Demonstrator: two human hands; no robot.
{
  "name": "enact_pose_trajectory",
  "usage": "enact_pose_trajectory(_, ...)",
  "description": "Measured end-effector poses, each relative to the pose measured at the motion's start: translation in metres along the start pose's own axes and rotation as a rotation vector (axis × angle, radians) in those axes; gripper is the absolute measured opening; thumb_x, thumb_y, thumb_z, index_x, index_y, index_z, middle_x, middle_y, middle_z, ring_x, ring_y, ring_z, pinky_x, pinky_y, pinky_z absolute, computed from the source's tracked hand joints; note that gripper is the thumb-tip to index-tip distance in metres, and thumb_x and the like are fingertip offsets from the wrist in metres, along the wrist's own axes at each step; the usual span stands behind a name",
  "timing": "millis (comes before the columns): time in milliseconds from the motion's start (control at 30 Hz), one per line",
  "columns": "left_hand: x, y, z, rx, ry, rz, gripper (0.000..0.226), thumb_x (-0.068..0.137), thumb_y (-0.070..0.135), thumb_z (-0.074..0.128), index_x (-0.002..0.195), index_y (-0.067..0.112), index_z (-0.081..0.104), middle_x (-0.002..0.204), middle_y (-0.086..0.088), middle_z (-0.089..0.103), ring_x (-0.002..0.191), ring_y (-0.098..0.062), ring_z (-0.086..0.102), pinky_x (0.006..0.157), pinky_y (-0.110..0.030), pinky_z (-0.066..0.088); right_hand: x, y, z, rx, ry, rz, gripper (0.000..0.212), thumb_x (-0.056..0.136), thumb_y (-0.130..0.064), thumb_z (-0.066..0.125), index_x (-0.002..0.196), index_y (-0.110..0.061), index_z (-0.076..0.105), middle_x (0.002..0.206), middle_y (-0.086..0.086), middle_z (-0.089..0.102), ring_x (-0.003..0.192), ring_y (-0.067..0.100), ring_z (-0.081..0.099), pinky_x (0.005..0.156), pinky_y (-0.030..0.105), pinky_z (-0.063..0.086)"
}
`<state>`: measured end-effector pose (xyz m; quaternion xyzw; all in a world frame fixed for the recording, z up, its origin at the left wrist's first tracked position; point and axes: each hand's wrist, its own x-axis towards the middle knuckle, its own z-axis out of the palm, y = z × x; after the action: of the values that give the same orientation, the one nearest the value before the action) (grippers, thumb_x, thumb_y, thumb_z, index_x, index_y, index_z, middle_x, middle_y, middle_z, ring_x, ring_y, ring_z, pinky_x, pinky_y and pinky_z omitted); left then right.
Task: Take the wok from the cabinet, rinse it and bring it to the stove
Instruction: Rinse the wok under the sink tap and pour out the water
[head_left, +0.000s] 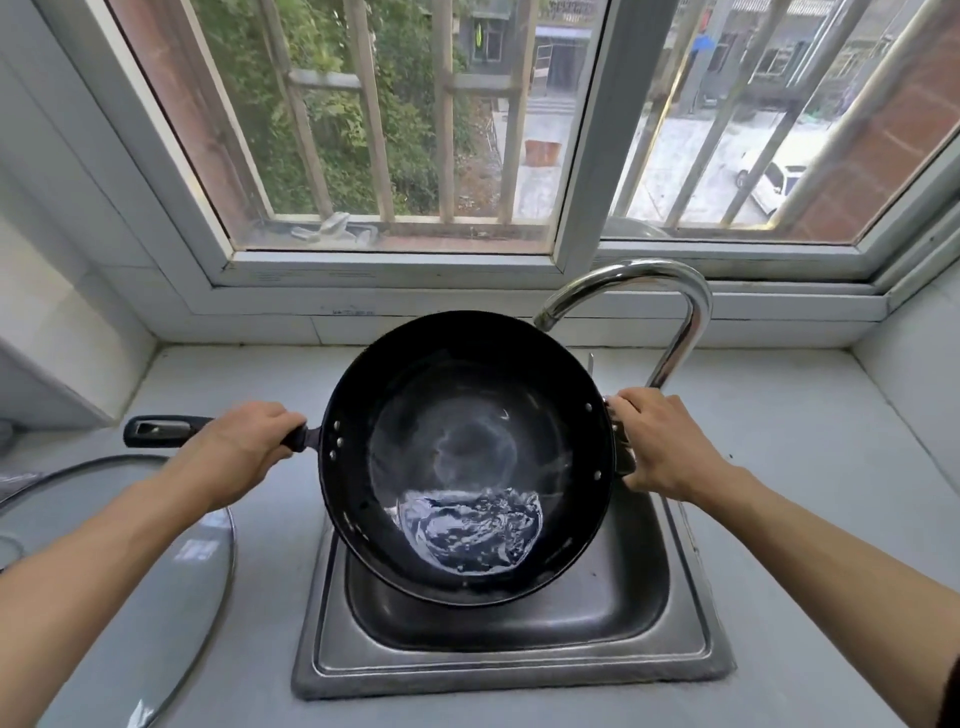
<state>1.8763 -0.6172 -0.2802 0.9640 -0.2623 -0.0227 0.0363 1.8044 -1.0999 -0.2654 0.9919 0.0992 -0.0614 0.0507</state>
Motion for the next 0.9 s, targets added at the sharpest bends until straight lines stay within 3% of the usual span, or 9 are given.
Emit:
enact_pose_trajectory(300, 0.008, 0.011, -0.001, 0.056, 0.110, -0.030, 0.029, 0.068, 0.004, 0.080, 0.090, 0.012, 0.062, 0.074, -0.005, 0.058, 0.069, -0.032, 0.055, 0.058, -0.037, 0.045, 0.008, 0.000, 0.008, -0.007, 0.123, 0.047, 0.084, 0.048, -0.029, 0.087, 0.122, -0.010, 0.051, 0.112, 0.008, 0.054, 0.101, 0.029, 0.052, 0.079, 0.039, 0.047)
enact_pose_trajectory(733, -0.019, 0.016, 0.027, 0.015, 0.102, -0.066, 0.037, 0.059, 0.005, 0.086, 0.083, 0.014, 0.059, 0.074, -0.003, 0.057, 0.065, -0.029, 0.052, 0.056, -0.039, 0.046, -0.010, -0.021, 0.044, -0.044, 0.099, 0.072, 0.081, 0.050, -0.028, 0.083, 0.121, -0.011, 0.050, 0.108, 0.007, 0.049, 0.094, 0.027, 0.047, 0.084, 0.035, 0.042)
enact_pose_trajectory(900, -0.029, 0.020, 0.038, 0.003, 0.086, -0.083, 0.041, 0.058, 0.007, 0.087, 0.083, 0.015, 0.056, 0.074, 0.000, 0.053, 0.065, -0.027, 0.050, 0.057, -0.041, 0.045, -0.022, -0.025, 0.057, -0.049, 0.194, 0.096, 0.072, 0.048, -0.008, 0.075, 0.116, -0.009, 0.052, 0.105, 0.008, 0.046, 0.093, 0.028, 0.045, 0.083, 0.035, 0.038)
